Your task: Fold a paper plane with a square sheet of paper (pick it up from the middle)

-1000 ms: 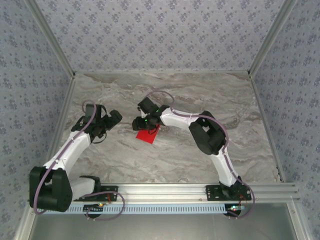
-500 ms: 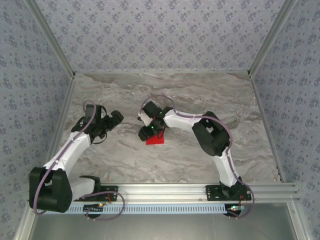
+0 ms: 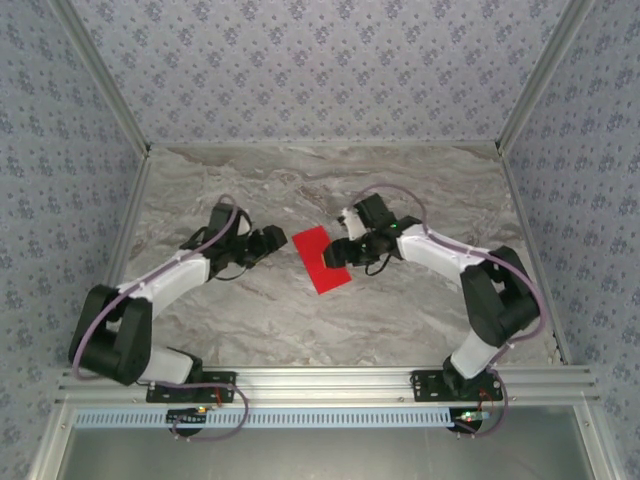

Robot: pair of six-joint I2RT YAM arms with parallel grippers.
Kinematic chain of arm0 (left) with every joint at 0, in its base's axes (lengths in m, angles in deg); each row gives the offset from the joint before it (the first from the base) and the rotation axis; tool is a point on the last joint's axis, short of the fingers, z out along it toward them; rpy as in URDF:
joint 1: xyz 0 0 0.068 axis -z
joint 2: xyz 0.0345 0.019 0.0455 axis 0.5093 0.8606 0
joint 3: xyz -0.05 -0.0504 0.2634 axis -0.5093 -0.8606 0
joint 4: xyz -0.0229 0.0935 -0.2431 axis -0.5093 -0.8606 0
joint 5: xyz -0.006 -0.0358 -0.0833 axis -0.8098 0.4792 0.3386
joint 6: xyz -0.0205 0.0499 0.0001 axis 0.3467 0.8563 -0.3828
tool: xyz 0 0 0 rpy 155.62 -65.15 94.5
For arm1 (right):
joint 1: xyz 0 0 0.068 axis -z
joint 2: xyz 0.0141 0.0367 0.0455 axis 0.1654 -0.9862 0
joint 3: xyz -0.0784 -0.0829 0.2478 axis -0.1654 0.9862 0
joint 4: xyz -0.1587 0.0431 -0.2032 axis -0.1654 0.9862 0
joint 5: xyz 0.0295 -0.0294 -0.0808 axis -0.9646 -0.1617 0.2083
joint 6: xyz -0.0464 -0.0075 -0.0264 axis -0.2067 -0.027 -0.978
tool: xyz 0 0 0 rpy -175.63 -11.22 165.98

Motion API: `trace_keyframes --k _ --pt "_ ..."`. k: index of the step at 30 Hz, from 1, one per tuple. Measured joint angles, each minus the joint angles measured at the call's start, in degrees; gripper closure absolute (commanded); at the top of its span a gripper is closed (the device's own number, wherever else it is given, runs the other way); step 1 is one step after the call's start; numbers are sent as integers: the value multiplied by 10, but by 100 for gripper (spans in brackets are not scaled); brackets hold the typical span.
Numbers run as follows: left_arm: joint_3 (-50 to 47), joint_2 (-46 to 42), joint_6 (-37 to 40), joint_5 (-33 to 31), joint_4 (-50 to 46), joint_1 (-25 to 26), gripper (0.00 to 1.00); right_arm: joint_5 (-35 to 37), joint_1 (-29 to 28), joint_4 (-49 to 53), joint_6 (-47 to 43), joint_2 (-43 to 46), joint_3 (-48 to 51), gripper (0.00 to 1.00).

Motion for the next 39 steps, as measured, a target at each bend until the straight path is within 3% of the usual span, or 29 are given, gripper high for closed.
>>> trace_keyframes --k 6,10,39 --pt "68 110 -13 24 57 70 60 -7 59 -21 54 12 66 36" --pt "95 169 -19 31 74 91 65 -27 62 -27 62 -2 71 39" --pt "113 247 -17 -11 47 92 73 -59 53 -28 66 -66 53 51"
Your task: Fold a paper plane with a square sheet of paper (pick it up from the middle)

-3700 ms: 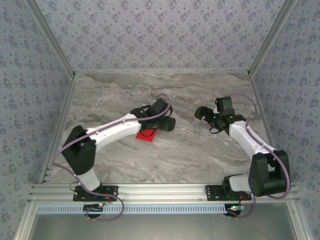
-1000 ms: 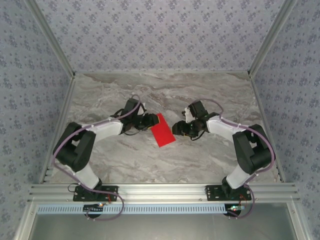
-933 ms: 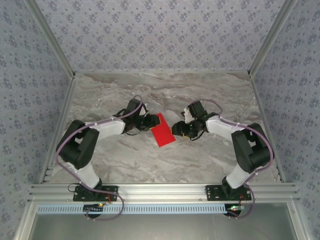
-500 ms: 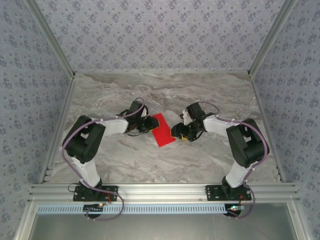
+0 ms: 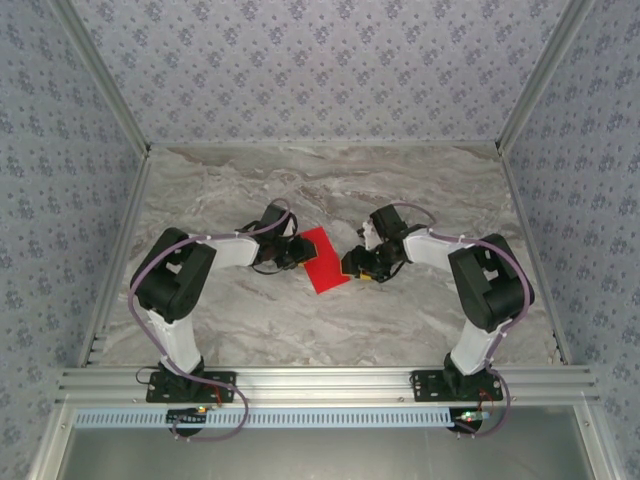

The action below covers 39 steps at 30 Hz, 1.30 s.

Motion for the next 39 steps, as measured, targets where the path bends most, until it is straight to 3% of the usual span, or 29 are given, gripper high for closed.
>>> trace_keyframes --k 19,25,33,39 --pt "0 0 3 -2 0 0 74 -29 -16 5 28 -6 -5 59" --pt "0 0 3 -2 0 0 74 -43 -16 -31 72 -6 5 69" --pt "0 0 5 -2 0 0 74 -45 -15 -39 105 -4 12 90" --pt "-1 0 16 3 3 0 74 -36 -14 -39 109 0 12 82"
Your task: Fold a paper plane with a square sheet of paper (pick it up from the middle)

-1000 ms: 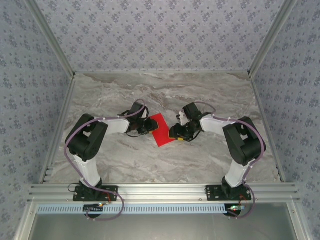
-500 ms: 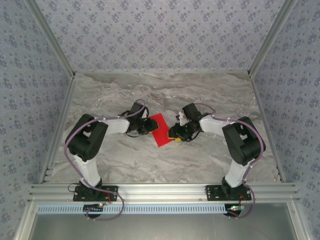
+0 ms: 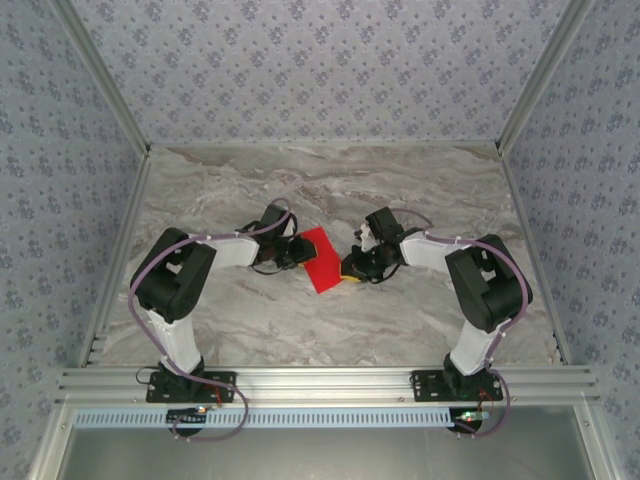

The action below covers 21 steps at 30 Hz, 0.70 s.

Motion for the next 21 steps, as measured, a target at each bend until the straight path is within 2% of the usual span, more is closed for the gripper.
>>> trace_keyframes --k 7,14,21 --pt "0 0 10 2 1 0 74 4 13 -2 4 1 3 82" --pt "-1 0 12 2 3 0 74 -1 17 -10 16 1 4 96" --pt "-15 -21 12 11 19 0 73 -4 8 -11 27 12 18 99"
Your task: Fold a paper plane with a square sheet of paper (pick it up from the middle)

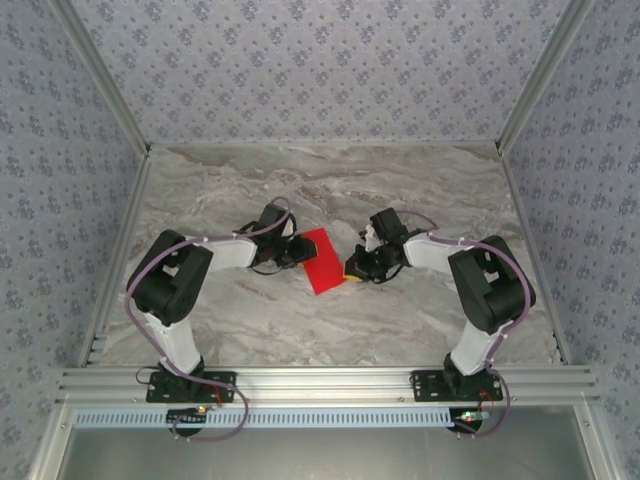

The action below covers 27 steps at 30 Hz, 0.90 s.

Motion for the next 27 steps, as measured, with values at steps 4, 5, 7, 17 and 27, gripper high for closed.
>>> trace_keyframes --k 4,5,7,17,27 --pt "-25 -34 0 4 28 0 72 5 -23 -6 29 21 18 99" --pt "-31 -40 0 4 36 0 72 7 -30 -9 38 25 23 99" --pt "-38 -46 0 4 49 0 73 14 -42 -16 57 29 31 99" --pt "-49 -45 0 -21 48 0 75 44 -61 -45 123 30 38 99" --pt "-49 -13 5 -30 39 0 79 45 -78 -45 127 27 28 99"
